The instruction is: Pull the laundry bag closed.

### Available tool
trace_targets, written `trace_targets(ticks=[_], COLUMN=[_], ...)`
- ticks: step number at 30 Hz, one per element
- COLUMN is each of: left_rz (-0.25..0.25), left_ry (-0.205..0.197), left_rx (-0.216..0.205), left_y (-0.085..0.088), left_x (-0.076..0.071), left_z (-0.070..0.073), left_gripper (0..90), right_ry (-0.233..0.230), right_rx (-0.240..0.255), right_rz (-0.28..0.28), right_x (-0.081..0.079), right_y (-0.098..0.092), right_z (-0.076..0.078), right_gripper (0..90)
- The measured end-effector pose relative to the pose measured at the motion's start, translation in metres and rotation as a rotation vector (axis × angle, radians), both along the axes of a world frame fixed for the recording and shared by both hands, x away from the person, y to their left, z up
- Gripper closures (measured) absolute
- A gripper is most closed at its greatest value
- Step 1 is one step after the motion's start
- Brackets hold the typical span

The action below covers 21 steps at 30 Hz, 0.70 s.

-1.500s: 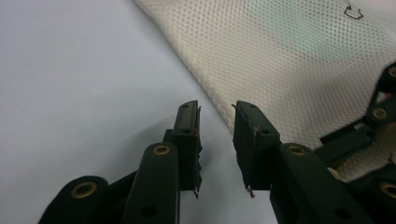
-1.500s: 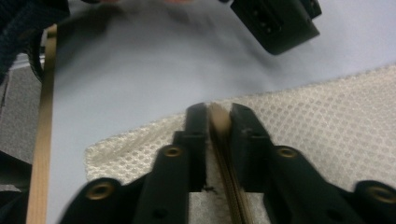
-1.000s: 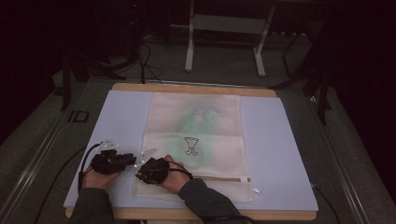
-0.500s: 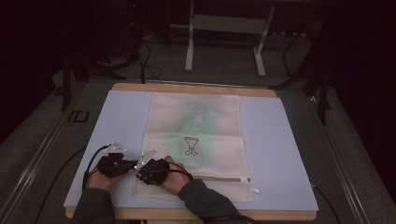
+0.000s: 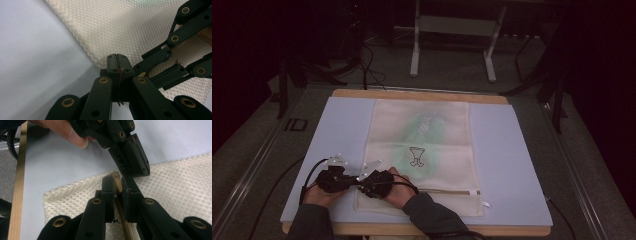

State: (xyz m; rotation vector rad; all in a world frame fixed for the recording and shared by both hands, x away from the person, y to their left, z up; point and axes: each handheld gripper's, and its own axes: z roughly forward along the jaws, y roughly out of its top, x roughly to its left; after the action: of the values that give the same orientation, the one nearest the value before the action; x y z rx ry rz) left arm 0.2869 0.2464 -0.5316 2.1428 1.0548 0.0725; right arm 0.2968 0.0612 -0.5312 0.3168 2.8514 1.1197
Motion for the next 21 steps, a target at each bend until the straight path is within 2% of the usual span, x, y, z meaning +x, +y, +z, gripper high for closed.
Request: trace_targets(ticks=[5, 8, 13, 21], left_rz=[-0.005, -0.009, -0.014, -0.017], left_ry=[-0.004, -0.012, -0.017, -0.019], left_rx=[0.021, 0.052, 0.069, 0.069], left_y=[-0.0018, -0.0048, -0.0060, -0.0057], left_x=[0.0000, -0.0004, -0.0006, -0.0006], left_z=[0.0006, 0.0021, 0.0028, 0.0028], left_gripper=[89.7, 89.8, 89.9, 89.9], right_ry=[-0.003, -0.004, -0.007, -0.017], right_rx=[-0.001, -0.005, -0.013, -0.025], right_rz=[0.001, 0.001, 0.007, 0.005], right_x=[-0.0002, -0.0007, -0.0003, -0.0023], right_y=[-0.0003, -0.0008, -0.0025, -0.0040], right_z=[0.0000, 0.0005, 0.0014, 0.0027], right_gripper=[82.1, 82.2, 82.4, 82.4])
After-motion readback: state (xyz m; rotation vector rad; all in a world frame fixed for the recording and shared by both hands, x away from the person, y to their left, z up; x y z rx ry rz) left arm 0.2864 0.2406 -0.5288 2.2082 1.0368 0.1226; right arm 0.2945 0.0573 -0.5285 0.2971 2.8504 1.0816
